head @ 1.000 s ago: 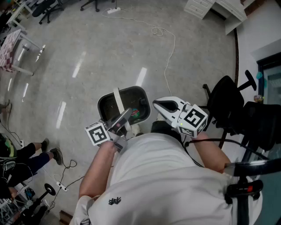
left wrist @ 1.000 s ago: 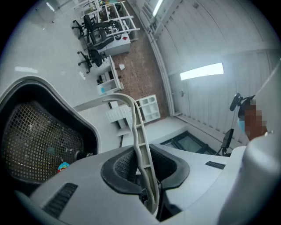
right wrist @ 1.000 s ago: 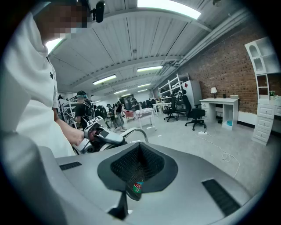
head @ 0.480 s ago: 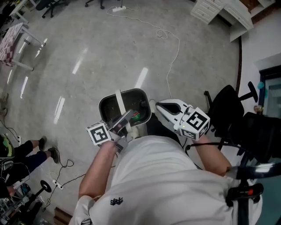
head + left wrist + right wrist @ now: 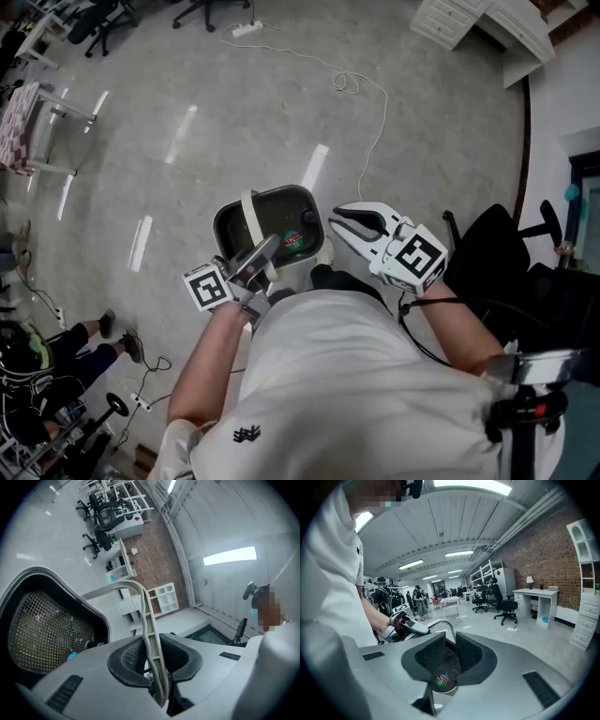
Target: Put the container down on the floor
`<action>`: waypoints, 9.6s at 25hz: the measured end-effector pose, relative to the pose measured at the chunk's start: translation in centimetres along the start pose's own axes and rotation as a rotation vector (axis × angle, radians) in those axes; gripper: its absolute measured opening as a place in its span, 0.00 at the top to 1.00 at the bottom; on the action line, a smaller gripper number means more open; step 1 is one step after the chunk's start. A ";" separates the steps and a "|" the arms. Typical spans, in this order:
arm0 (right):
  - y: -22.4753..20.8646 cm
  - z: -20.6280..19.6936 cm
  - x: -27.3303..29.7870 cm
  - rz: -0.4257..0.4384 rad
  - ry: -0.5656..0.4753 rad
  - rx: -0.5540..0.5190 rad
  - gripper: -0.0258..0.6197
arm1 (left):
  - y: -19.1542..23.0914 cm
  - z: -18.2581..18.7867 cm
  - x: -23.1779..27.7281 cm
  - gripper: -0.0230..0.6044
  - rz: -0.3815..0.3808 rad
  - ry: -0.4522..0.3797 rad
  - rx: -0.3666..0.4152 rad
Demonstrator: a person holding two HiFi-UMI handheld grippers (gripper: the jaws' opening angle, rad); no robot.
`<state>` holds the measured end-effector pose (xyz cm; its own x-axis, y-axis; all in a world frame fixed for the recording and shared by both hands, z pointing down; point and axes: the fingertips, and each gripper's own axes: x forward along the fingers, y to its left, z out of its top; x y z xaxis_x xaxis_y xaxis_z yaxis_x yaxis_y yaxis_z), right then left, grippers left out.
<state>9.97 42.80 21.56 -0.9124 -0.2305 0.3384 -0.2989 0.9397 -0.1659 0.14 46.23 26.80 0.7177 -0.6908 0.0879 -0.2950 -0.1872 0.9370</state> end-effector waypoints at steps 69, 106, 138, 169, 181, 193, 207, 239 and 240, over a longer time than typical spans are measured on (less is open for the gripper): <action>-73.7 -16.2 31.9 -0.014 0.218 0.345 0.92 | 58.8 40.1 56.0 0.87 0.036 0.196 -0.058; -74.8 -26.0 36.2 0.019 0.278 0.411 0.92 | 70.5 38.3 59.7 0.83 -0.007 0.231 -0.107; -74.1 -23.9 36.5 -0.014 0.188 0.409 0.92 | 71.5 40.1 54.4 0.48 0.149 0.122 -0.185; -49.5 0.3 26.6 -0.051 0.080 0.346 0.92 | 18.5 37.3 30.9 0.95 -0.068 0.428 0.377; -37.2 10.3 24.0 -0.007 -0.005 0.238 0.92 | 6.9 35.9 24.2 0.95 -0.112 0.406 0.608; -30.7 12.2 23.0 0.002 -0.044 0.202 0.92 | 3.9 33.6 19.5 0.95 -0.103 0.344 0.662; -25.6 11.3 24.5 0.027 -0.014 0.133 0.93 | 4.7 32.8 15.0 0.95 -0.071 0.288 0.686; -25.1 10.9 25.8 0.035 -0.001 0.092 0.93 | 7.7 32.2 15.0 0.95 -0.029 0.317 0.673; -25.2 10.9 25.7 0.033 -0.002 0.093 0.93 | 7.6 32.1 15.0 0.95 -0.027 0.320 0.672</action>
<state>-9.04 10.47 24.30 -0.9227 -0.2000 0.3297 -0.2930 0.9194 -0.2623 -11.59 11.97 24.40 0.8486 -0.4620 0.2578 -0.5230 -0.6589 0.5407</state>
